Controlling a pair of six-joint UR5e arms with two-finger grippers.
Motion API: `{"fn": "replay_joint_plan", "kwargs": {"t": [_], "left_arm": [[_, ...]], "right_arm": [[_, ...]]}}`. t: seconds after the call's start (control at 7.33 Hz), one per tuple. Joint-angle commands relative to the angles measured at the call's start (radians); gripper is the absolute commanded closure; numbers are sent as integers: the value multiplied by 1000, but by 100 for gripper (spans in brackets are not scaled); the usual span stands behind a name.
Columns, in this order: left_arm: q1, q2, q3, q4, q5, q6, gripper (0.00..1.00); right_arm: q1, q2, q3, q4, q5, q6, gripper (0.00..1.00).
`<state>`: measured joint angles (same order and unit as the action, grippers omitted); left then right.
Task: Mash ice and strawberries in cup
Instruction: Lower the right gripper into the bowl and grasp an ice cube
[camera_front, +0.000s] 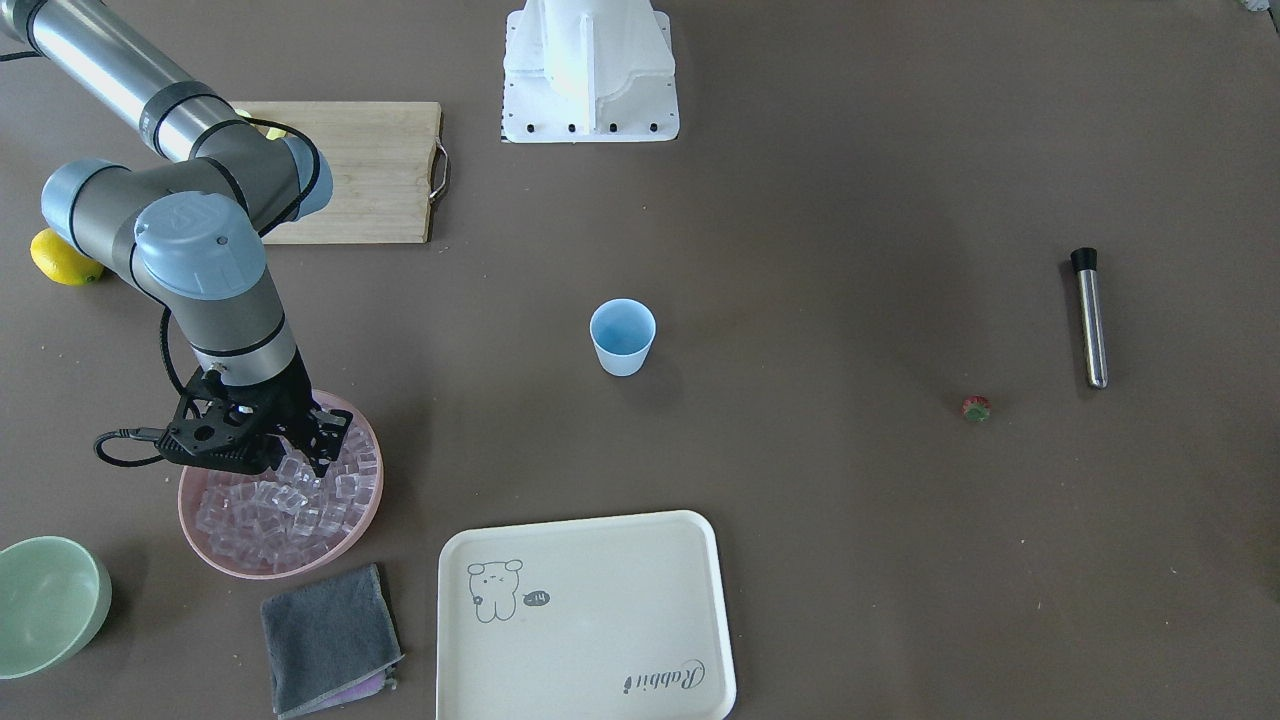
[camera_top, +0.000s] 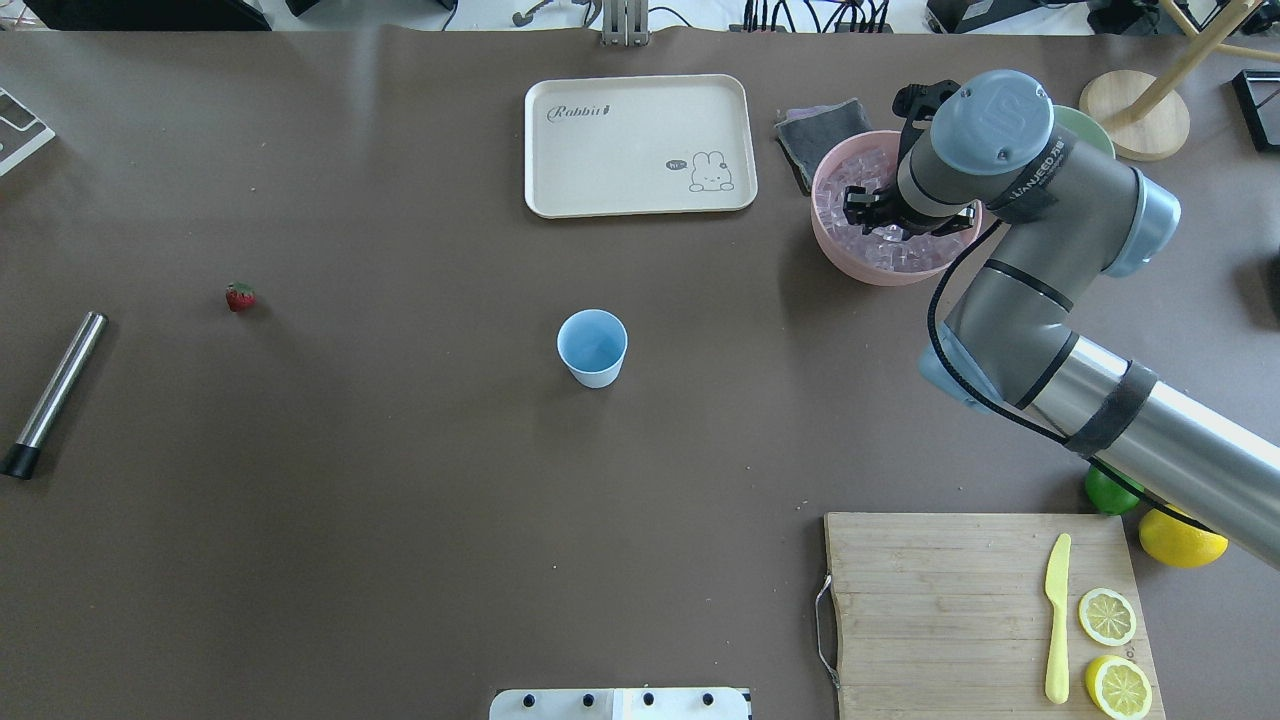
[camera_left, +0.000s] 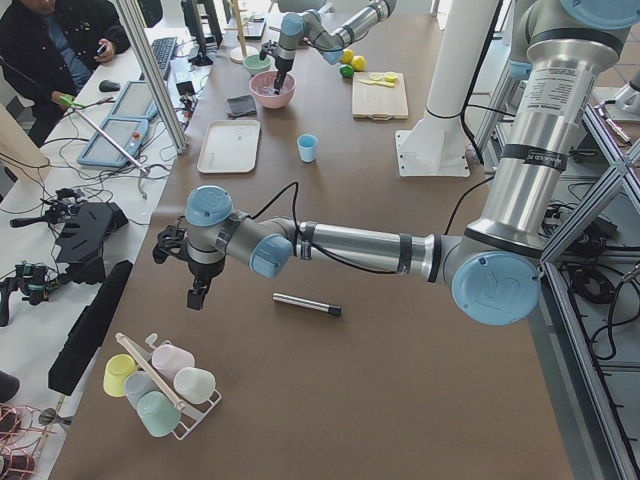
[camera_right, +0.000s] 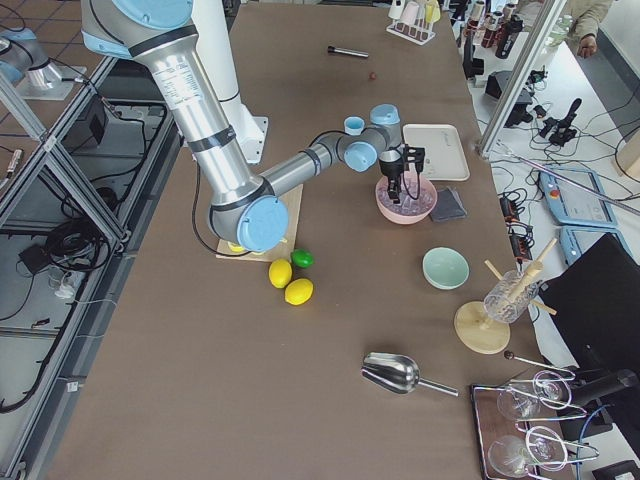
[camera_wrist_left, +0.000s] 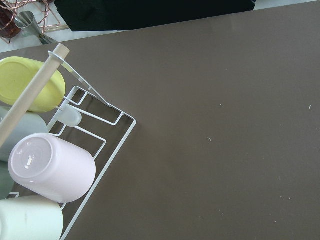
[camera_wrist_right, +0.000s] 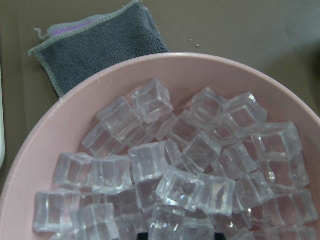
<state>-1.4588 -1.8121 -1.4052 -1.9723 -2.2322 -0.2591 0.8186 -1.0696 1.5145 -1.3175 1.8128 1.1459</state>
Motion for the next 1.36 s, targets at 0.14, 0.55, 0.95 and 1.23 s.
{"fn": "replay_joint_plan", "kwargs": {"t": [0.14,0.55,0.95,1.23], "left_arm": [[0,16,22,-48,0,-2,2],[0,16,9,-48,0,-3,2],[-2,8,-41,-48,0,-8,2],[-2,11,-75,-56,0,-12,2]], "right_arm": [[14,3,9,29,0,11,100],[34,3,48,27,7,9,100],[34,11,116,32,10,2,100],[-8,87,141,31,7,-8,100]]}}
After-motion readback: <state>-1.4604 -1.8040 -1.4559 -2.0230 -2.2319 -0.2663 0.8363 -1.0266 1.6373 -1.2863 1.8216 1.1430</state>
